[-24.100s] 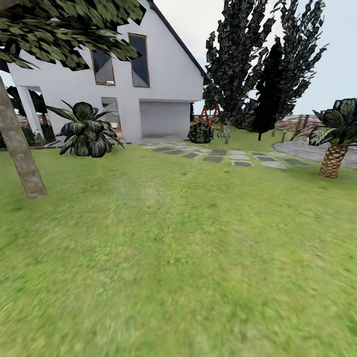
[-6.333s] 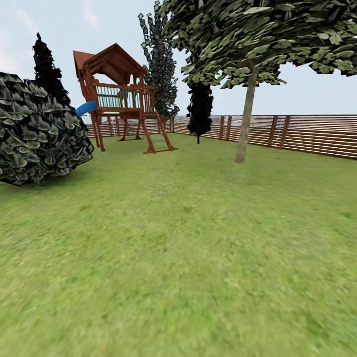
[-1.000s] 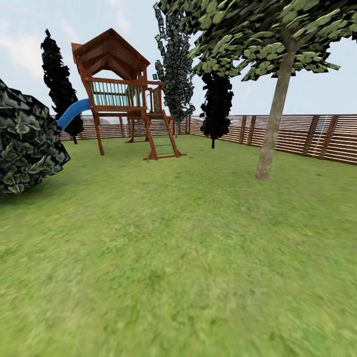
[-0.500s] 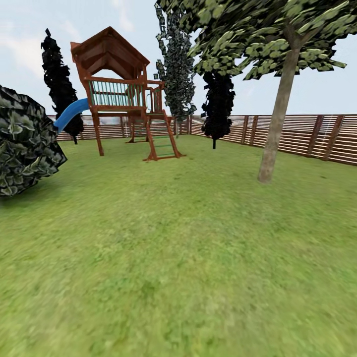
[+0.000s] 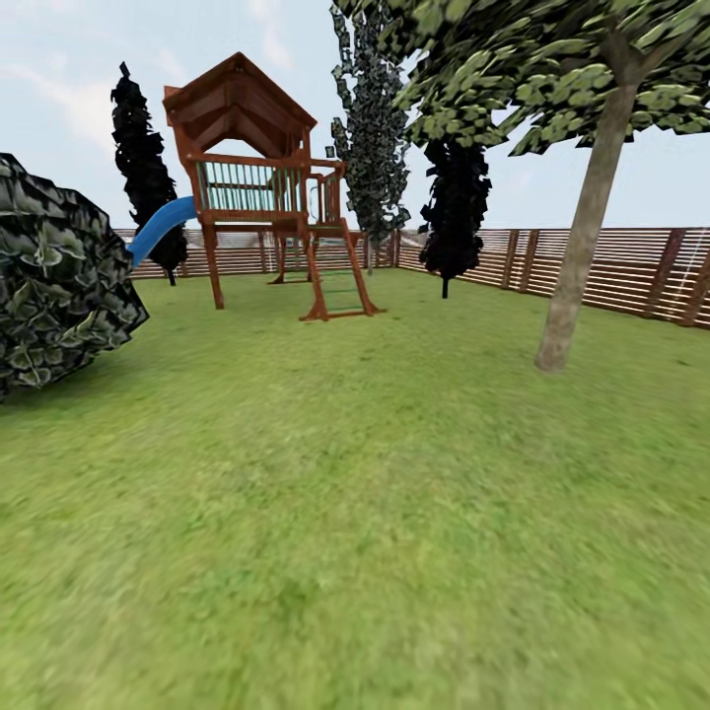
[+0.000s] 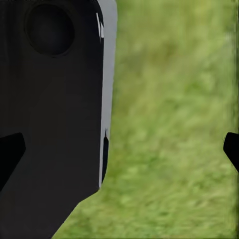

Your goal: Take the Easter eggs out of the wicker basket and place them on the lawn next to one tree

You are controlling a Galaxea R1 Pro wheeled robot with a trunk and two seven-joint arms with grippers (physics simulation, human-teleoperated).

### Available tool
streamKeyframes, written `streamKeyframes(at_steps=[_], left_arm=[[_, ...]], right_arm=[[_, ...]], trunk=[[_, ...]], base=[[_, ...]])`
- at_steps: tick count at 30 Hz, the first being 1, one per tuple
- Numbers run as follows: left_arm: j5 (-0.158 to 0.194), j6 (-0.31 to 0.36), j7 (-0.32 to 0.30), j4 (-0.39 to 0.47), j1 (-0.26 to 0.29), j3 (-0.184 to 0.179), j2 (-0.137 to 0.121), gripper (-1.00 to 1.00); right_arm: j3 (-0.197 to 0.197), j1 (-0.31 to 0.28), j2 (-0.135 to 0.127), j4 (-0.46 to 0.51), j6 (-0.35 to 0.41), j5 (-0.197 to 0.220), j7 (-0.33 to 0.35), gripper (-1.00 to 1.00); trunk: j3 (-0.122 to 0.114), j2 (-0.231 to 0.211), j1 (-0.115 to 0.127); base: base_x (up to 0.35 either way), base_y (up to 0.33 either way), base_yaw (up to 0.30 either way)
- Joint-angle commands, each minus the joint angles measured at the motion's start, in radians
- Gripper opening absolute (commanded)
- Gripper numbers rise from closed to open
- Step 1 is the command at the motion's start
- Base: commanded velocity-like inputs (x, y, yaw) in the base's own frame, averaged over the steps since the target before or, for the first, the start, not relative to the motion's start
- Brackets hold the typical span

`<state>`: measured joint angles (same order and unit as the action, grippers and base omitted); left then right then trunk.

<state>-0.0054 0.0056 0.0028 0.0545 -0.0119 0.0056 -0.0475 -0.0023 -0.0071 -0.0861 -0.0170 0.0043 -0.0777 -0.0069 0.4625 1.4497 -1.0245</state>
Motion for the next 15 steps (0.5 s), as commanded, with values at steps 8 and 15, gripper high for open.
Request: streamKeyframes(at_steps=[8, 15], left_arm=[[-0.001, 0.001, 0.000, 0.002, -0.001, 0.001, 0.000, 1.00], [-0.001, 0.001, 0.000, 0.002, -0.001, 0.001, 0.000, 1.00]], right_arm=[[-0.002, -0.001, 0.000, 0.000, 0.000, -0.008, -0.001, 1.00], [-0.002, -0.001, 0.000, 0.000, 0.000, -0.008, -0.001, 1.00]], trunk=[[0.001, 0.000, -0.001], [0.001, 0.000, -0.001]], base=[[0.294, -0.149, 0.001], [0.294, -0.149, 0.000]])
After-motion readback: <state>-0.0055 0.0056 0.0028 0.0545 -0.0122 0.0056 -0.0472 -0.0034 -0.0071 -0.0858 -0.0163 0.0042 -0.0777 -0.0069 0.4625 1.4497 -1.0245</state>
